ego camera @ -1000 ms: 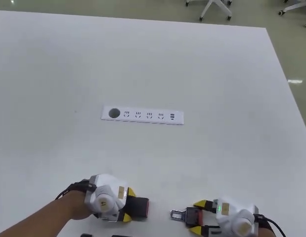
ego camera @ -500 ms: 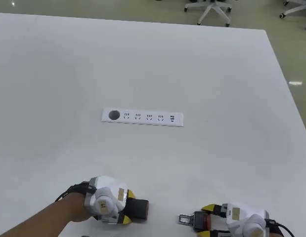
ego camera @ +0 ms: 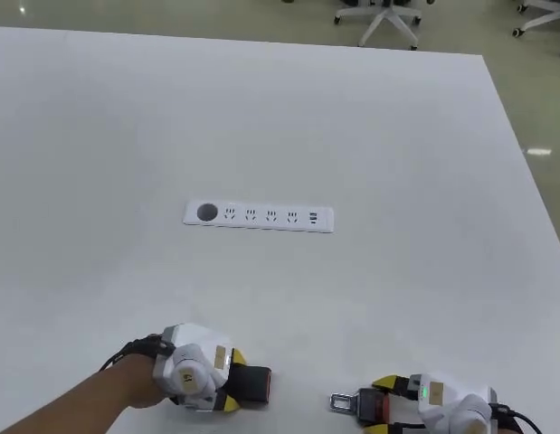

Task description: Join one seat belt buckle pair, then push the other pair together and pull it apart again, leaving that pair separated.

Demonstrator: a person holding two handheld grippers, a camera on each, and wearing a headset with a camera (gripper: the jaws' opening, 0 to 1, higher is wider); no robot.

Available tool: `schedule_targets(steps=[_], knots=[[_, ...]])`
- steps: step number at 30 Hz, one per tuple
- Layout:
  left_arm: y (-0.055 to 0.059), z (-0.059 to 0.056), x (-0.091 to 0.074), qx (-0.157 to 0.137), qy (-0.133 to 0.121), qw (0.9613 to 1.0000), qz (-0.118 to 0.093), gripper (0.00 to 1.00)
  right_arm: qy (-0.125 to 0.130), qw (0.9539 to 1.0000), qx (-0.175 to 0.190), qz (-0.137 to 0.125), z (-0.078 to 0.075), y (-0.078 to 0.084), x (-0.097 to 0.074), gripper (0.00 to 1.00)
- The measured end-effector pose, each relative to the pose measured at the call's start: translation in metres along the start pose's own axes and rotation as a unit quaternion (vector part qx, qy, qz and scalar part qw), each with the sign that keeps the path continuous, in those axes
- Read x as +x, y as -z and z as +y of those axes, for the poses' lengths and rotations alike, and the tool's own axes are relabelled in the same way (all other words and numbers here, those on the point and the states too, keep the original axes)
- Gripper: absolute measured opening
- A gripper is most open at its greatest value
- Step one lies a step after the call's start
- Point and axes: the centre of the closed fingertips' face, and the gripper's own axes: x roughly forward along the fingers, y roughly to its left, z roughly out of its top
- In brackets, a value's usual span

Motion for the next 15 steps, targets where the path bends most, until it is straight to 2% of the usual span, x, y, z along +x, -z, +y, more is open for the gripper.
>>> schedule_targets(steps=[6, 9, 10, 12, 15], knots=[[-0.002, 0.000, 0.000, -0.009, 0.002, 0.9999, 0.010, 0.34, 0.003, 1.0000, 0.002, 0.003, 0.001, 0.001, 0.000, 0.35], [0.001, -0.002, -0.002, -0.013, 0.004, 0.9997, 0.018, 0.40, 0.007, 1.0000, 0.002, 0.006, 0.002, 0.001, 0.000, 0.35], [0.000, -0.004, -0.004, -0.032, 0.007, 0.9994, 0.015, 0.43, 0.014, 0.9998, 0.010, 0.006, 0.001, 0.000, 0.000, 0.35], [-0.007, -0.005, -0.009, -0.057, 0.008, 0.9983, -0.006, 0.50, 0.026, 0.9994, 0.020, 0.007, -0.001, -0.001, -0.003, 0.39], [-0.008, -0.004, -0.015, -0.070, 0.002, 0.9974, -0.016, 0.56, 0.042, 0.9978, 0.048, -0.017, -0.005, -0.008, -0.010, 0.53]])
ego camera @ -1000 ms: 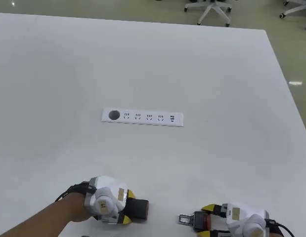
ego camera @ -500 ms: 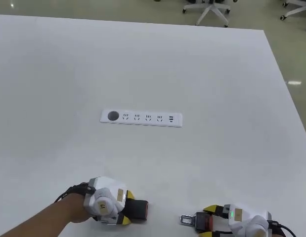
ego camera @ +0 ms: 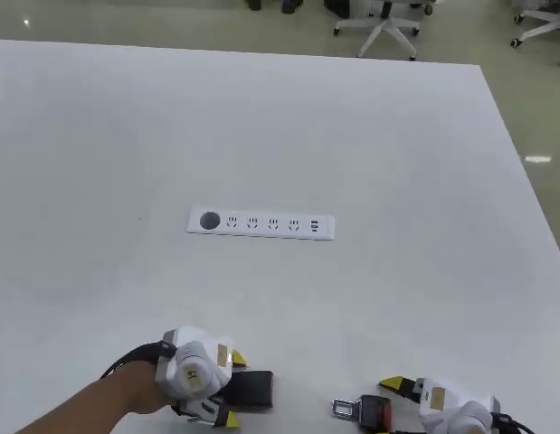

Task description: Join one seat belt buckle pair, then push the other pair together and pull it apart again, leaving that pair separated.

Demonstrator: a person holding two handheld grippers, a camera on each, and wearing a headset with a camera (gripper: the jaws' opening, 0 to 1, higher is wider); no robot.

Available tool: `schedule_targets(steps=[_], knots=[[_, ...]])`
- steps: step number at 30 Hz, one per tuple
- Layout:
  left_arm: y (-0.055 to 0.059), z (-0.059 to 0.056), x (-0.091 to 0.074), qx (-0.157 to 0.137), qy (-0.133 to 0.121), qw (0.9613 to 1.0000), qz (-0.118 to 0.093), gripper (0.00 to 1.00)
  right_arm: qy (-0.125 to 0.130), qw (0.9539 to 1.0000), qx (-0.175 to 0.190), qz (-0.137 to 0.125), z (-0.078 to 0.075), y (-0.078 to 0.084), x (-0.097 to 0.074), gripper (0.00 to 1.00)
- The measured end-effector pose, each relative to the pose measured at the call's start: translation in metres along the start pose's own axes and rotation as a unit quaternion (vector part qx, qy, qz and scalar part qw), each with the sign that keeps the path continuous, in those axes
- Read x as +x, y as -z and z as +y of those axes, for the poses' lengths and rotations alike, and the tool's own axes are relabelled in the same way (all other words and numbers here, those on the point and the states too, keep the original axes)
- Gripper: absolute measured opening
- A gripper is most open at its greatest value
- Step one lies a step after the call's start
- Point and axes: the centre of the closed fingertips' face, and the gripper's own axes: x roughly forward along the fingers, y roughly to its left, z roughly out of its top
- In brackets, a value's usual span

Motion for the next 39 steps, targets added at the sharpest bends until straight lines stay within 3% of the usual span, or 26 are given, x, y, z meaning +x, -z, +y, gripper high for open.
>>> schedule_targets(steps=[6, 13, 15, 17, 19, 21, 24, 25, 27, 30, 31, 33, 35, 36, 37, 39], knots=[[-0.006, 0.000, -0.009, -0.038, -0.015, 0.9990, -0.017, 0.67, 0.032, 0.9994, 0.008, -0.008, -0.004, -0.007, -0.006, 0.66], [-0.013, -0.001, -0.025, -0.085, -0.047, 0.9948, -0.032, 0.76, 0.094, 0.9931, 0.048, -0.050, -0.011, -0.031, -0.016, 0.68], [-0.011, -0.001, -0.026, -0.111, -0.056, 0.9913, -0.043, 0.80, 0.120, 0.9887, 0.065, -0.064, -0.013, -0.037, -0.019, 0.69], [-0.016, -0.004, -0.035, -0.106, -0.068, 0.9906, -0.053, 0.84, 0.142, 0.9834, 0.088, -0.072, -0.014, -0.042, -0.023, 0.71], [-0.019, -0.005, -0.043, -0.114, -0.085, 0.9878, -0.062, 0.84, 0.159, 0.9776, 0.098, -0.098, -0.015, -0.050, -0.027, 0.73], [-0.023, -0.003, -0.054, -0.136, -0.108, 0.9814, -0.083, 0.90, 0.174, 0.9741, 0.103, -0.102, -0.013, -0.054, -0.031, 0.75], [-0.015, -0.002, -0.062, -0.176, -0.131, 0.9707, -0.099, 0.93, 0.192, 0.9670, 0.121, -0.116, -0.010, -0.061, -0.036, 0.79], [-0.022, -0.003, -0.071, -0.179, -0.143, 0.9665, -0.116, 0.95, 0.198, 0.9644, 0.128, -0.119, -0.008, -0.062, -0.037, 0.80], [-0.028, -0.005, -0.084, -0.191, -0.162, 0.9584, -0.136, 0.97, 0.209, 0.9625, 0.126, -0.118, -0.002, -0.065, -0.040, 0.83], [-0.024, -0.009, -0.094, -0.206, -0.181, 0.9490, -0.155, 0.99, 0.219, 0.9595, 0.122, -0.129, 0.007, -0.072, -0.046, 0.83], [-0.024, -0.011, -0.099, -0.222, -0.185, 0.9437, -0.161, 1.00, 0.225, 0.9570, 0.123, -0.136, 0.009, -0.074, -0.049, 0.84], [-0.029, -0.018, -0.106, -0.225, -0.187, 0.9399, -0.177, 1.00, 0.235, 0.9527, 0.126, -0.145, 0.011, -0.077, -0.054, 0.84], [-0.020, -0.021, -0.113, -0.220, -0.203, 0.9375, -0.177, 1.00, 0.241, 0.9492, 0.128, -0.157, 0.022, -0.084, -0.059, 0.86], [-0.020, -0.023, -0.116, -0.228, -0.205, 0.9337, -0.185, 1.00, 0.244, 0.9485, 0.127, -0.157, 0.025, -0.085, -0.060, 0.87], [-0.022, -0.024, -0.120, -0.236, -0.211, 0.9272, -0.201, 1.00, 0.246, 0.9477, 0.128, -0.158, 0.028, -0.086, -0.062, 0.89], [-0.017, -0.026, -0.128, -0.235, -0.225, 0.9228, -0.205, 1.00, 0.251, 0.9456, 0.128, -0.162, 0.036, -0.089, -0.065, 0.90]])
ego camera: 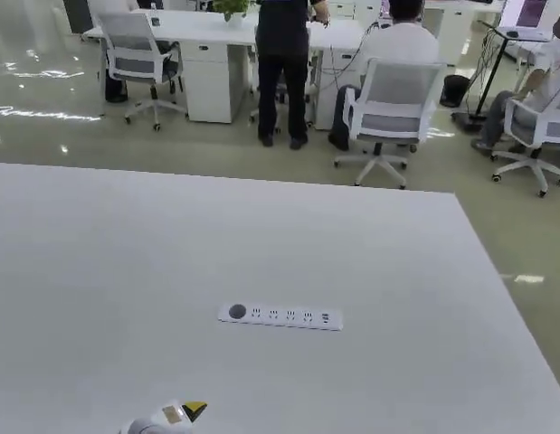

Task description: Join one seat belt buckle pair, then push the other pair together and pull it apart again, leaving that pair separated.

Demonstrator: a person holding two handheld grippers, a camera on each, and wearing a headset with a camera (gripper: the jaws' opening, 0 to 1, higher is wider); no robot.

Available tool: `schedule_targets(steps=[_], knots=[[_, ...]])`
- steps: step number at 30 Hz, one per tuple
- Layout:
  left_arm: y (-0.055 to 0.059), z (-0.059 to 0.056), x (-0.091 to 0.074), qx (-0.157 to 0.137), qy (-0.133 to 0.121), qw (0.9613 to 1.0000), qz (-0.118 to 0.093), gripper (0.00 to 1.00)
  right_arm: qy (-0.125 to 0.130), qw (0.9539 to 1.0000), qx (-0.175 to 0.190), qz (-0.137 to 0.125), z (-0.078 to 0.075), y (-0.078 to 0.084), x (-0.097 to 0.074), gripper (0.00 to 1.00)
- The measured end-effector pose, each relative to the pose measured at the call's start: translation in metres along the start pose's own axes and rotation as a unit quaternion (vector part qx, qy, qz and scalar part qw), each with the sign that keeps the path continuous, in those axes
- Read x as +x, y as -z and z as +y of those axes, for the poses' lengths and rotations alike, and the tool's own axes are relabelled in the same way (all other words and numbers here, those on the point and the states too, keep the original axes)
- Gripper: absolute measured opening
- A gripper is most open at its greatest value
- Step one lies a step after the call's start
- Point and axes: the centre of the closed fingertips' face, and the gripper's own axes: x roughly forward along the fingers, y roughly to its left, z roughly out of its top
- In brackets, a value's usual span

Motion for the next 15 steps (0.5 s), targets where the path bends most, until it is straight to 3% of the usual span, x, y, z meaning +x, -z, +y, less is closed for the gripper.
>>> schedule_targets(steps=[4, 10, 15], knots=[[0.004, -0.006, -0.014, -0.026, -0.011, 0.9995, -0.014, 1.00, 0.019, 0.9997, 0.008, -0.012, 0.001, 0.002, -0.009, 0.94], [0.012, -0.012, -0.033, -0.018, -0.026, 0.9991, -0.028, 1.00, 0.034, 0.9991, 0.016, -0.017, 0.013, 0.007, -0.023, 0.96], [0.013, -0.014, -0.052, -0.029, -0.050, 0.9964, -0.063, 1.00, 0.043, 0.9986, 0.020, -0.024, 0.025, 0.006, -0.030, 0.96]])
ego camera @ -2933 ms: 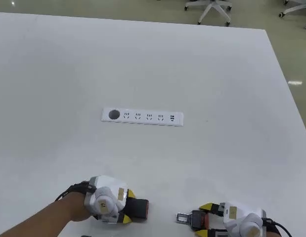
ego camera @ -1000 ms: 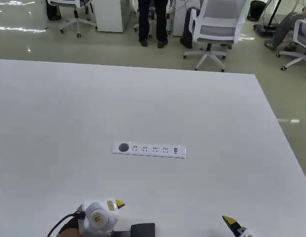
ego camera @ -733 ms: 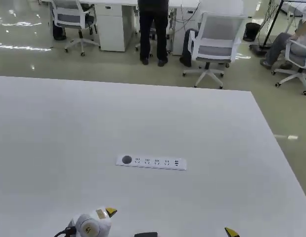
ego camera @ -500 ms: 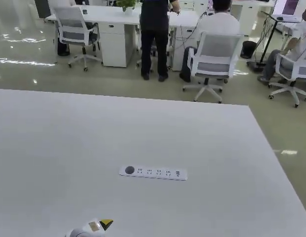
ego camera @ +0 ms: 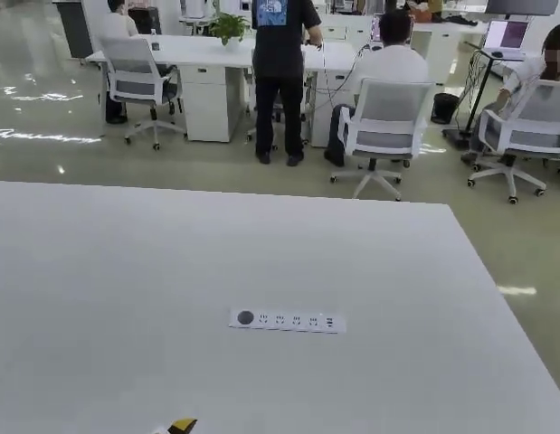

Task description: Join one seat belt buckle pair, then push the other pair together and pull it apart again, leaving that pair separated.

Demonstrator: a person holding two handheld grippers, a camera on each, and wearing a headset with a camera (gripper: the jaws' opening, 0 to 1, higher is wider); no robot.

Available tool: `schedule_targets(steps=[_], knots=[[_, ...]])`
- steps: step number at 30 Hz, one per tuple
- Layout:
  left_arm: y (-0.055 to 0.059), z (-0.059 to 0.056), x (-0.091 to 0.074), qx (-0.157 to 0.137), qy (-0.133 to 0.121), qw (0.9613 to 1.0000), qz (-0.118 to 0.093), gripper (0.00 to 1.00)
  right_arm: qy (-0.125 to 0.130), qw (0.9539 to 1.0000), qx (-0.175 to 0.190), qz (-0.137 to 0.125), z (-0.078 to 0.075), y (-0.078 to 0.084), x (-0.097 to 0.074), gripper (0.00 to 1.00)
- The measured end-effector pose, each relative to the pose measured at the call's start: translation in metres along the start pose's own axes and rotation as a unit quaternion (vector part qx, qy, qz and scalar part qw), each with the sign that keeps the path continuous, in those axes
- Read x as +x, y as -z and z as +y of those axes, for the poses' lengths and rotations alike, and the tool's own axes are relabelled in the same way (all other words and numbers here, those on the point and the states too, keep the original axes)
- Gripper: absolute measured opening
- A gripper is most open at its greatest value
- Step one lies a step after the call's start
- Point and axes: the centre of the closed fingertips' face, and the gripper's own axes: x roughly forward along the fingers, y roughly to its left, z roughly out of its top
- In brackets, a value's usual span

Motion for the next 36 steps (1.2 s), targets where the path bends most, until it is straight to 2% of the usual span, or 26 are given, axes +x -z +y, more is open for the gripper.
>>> schedule_targets(steps=[1, 3, 5, 7, 12, 15, 25, 27, 28, 29, 32, 36], knots=[[-0.001, -0.006, -0.007, -0.001, 0.001, 1.0000, 0.000, 1.00, 0.002, 1.0000, -0.002, -0.002, 0.005, -0.003, -0.003, 0.96], [0.003, -0.003, -0.014, 0.005, -0.006, 1.0000, -0.004, 1.00, 0.002, 1.0000, -0.004, -0.004, 0.010, -0.003, -0.006, 0.96], [0.008, -0.008, -0.021, 0.010, -0.008, 0.9999, -0.004, 1.00, 0.003, 1.0000, -0.005, -0.006, 0.013, -0.003, -0.008, 0.96], [0.010, -0.002, -0.029, 0.012, -0.012, 0.9998, -0.010, 1.00, 0.003, 0.9999, -0.008, -0.010, 0.016, -0.003, -0.011, 0.96], [0.012, 0.001, -0.041, 0.005, -0.017, 0.9994, -0.029, 1.00, 0.006, 0.9997, -0.016, -0.015, 0.021, -0.004, -0.018, 0.97], [0.015, 0.004, -0.045, 0.005, -0.018, 0.9993, -0.031, 1.00, 0.006, 0.9997, -0.021, -0.011, 0.022, 0.000, -0.022, 0.97], [0.007, -0.006, -0.058, 0.005, -0.026, 0.9992, -0.031, 1.00, 0.009, 0.9997, -0.020, -0.006, 0.028, 0.005, -0.029, 0.99], [0.009, -0.007, -0.059, 0.003, -0.024, 0.9992, -0.032, 1.00, 0.009, 0.9998, -0.019, -0.005, 0.030, 0.005, -0.030, 0.99], [0.015, 0.000, -0.062, 0.005, -0.024, 0.9992, -0.030, 1.00, 0.010, 0.9998, -0.018, -0.005, 0.030, 0.005, -0.031, 0.99], [0.017, 0.002, -0.063, 0.008, -0.027, 0.9993, -0.024, 1.00, 0.010, 0.9998, -0.017, -0.004, 0.031, 0.004, -0.032, 0.99], [0.020, 0.003, -0.062, 0.011, -0.023, 0.9996, -0.010, 1.00, 0.010, 0.9998, -0.019, 0.000, 0.030, 0.006, -0.032, 0.99], [0.021, 0.005, -0.061, 0.009, -0.023, 0.9996, -0.012, 1.00, 0.008, 0.9997, -0.022, 0.005, 0.030, 0.009, -0.031, 0.99]])
